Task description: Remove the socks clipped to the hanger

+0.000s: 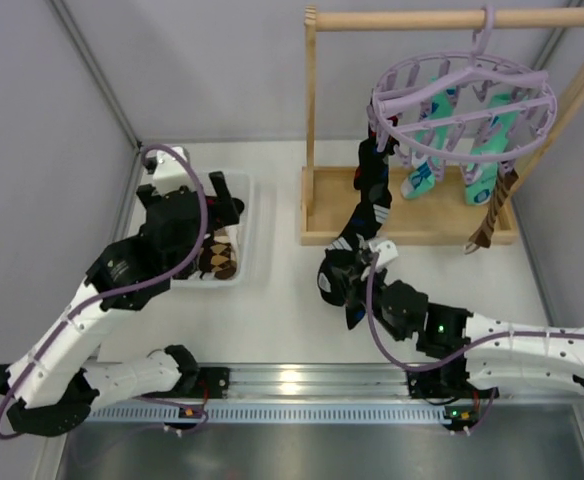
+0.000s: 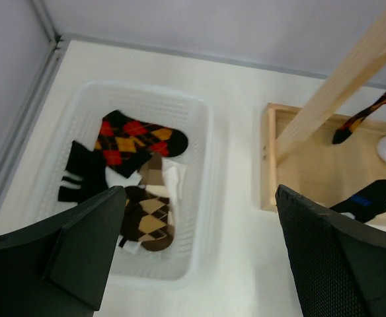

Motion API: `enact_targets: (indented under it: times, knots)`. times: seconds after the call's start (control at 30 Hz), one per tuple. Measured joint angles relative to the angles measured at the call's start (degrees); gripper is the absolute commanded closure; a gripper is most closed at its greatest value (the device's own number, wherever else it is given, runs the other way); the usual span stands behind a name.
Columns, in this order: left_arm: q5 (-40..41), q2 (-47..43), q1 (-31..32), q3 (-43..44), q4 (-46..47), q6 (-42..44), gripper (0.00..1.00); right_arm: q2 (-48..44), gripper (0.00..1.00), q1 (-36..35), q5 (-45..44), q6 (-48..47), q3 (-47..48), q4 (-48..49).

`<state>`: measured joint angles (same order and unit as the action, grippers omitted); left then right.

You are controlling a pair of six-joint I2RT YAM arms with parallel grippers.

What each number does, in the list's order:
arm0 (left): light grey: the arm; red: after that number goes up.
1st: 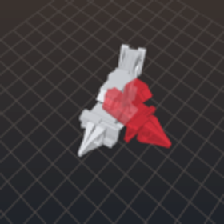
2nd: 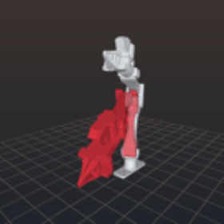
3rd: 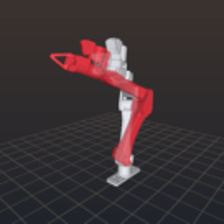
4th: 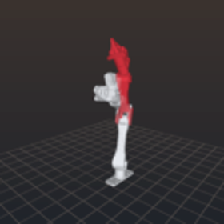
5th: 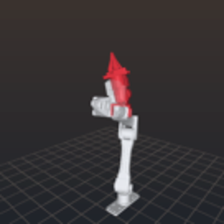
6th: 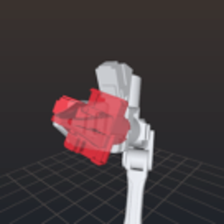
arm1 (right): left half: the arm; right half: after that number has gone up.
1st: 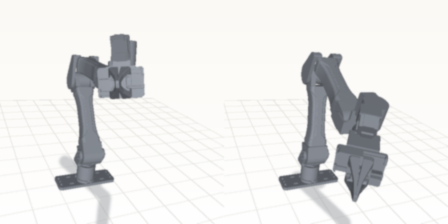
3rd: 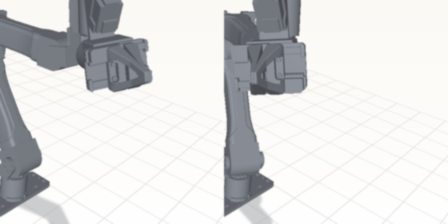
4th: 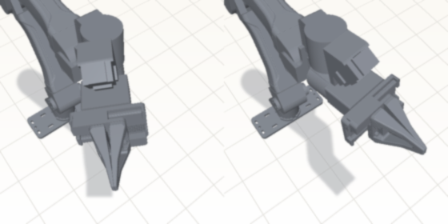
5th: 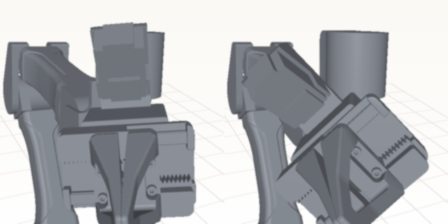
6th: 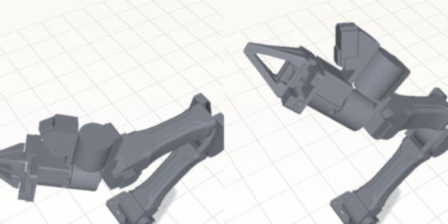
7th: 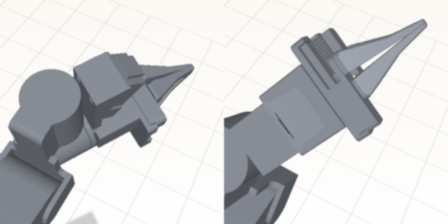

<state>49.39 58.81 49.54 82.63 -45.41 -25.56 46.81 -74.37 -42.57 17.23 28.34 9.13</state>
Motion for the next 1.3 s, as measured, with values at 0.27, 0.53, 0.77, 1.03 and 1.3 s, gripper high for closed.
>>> enact_targets:
  times: [0.27, 0.53, 0.77, 1.03, 1.3]
  knots:
    - [2.3, -8.3, -4.8, -6.6, -5.3, 0.2, 0.02, 22.5, 1.00, 13.2, 26.1, -4.1, 27.4, -1.2]
    - [12.1, -18.9, -6.1, -8.3, -5.4, -3.3, 0.02, 49.0, 1.00, 15.2, 45.1, -7.1, 59.0, -3.8]
    - [16.5, -23.7, -8.1, -11.0, -5.3, -4.8, 0.02, 70.3, 0.55, 16.0, 54.0, -8.5, 83.6, -9.6]
    - [13.6, -21.2, -8.3, -13.2, -5.2, -3.7, 0.02, 72.8, 0.17, 18.0, 52.3, -8.7, 83.4, -16.2]
    - [2.5, -20.9, -8.4, -15.7, -1.4, 1.5, 0.02, 41.7, 0.13, 21.1, 43.5, -8.7, 53.9, -15.2]
